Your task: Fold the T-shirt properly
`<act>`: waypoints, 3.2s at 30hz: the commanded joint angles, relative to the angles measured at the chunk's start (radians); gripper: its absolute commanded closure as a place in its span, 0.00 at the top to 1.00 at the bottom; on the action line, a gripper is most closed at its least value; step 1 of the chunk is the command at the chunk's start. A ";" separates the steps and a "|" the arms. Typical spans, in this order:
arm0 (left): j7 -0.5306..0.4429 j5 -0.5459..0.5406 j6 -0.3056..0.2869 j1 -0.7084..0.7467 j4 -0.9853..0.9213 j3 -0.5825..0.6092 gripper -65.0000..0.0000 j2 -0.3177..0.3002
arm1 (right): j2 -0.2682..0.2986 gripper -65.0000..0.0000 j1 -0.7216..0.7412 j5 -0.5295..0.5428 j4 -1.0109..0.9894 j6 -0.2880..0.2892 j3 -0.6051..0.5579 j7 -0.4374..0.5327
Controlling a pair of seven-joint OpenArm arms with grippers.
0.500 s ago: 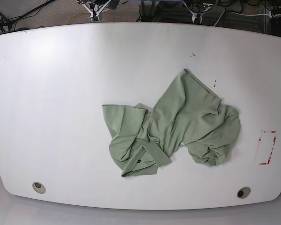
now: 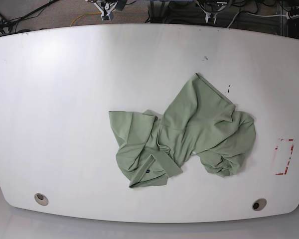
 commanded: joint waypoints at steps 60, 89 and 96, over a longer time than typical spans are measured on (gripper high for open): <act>0.021 -0.199 -0.002 1.013 1.491 -0.003 0.33 -0.143 | -0.109 0.12 -0.908 0.322 1.345 0.017 0.006 0.017; 0.020 -0.452 -0.002 1.052 1.813 -0.189 0.34 -0.262 | -0.107 0.13 -0.699 0.365 1.648 0.023 0.000 -0.006; 0.020 -0.450 -0.002 0.999 1.815 -0.195 0.35 -0.216 | -0.110 0.14 -0.501 0.365 1.648 0.150 0.000 -0.246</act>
